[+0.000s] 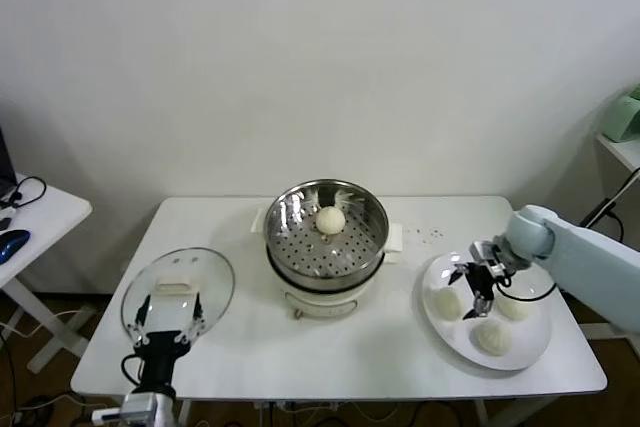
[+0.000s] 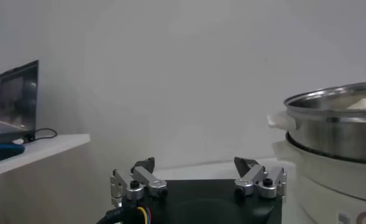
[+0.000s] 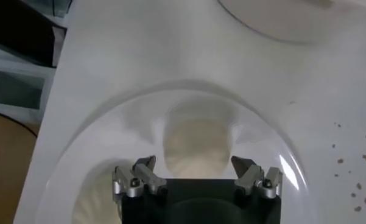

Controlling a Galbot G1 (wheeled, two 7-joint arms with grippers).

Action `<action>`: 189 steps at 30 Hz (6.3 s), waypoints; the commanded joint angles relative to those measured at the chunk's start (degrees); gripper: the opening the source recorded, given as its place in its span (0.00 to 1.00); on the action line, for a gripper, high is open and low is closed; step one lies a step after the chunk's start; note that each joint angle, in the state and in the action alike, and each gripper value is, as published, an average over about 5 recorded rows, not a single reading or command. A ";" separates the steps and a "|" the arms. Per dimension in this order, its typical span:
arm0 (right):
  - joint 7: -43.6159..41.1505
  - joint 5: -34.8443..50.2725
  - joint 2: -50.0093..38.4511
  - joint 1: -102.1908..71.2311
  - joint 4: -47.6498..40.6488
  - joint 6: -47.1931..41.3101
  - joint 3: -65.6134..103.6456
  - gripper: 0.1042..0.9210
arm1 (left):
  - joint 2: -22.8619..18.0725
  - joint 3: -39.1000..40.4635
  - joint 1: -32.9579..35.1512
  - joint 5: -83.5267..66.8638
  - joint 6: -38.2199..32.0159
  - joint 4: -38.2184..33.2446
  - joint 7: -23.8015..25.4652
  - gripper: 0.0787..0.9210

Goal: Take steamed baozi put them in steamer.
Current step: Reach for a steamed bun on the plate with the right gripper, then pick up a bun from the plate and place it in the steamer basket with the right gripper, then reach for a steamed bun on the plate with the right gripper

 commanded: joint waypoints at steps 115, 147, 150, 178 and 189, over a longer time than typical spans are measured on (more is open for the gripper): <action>2.78 36.70 40.88 27.56 -17.54 -7.22 -30.04 0.76 | -1.46 3.50 -1.58 1.31 0.55 -0.38 -0.40 0.88; -3.20 32.48 13.65 47.24 6.27 -5.98 -32.20 0.88 | -0.81 3.34 -1.70 0.17 0.55 -0.17 -0.53 0.88; -4.67 29.00 6.42 47.97 10.15 -5.12 -32.38 0.88 | -0.65 3.17 -1.60 -0.13 0.59 -0.32 -0.58 0.88; -5.94 1.42 -17.50 4.10 15.95 0.64 -7.56 0.88 | -1.21 1.76 0.64 0.25 0.65 0.53 -1.45 0.88; -3.10 -0.09 -15.92 0.87 13.74 0.99 -6.51 0.88 | -1.19 1.69 0.76 0.11 0.34 1.23 -1.44 0.88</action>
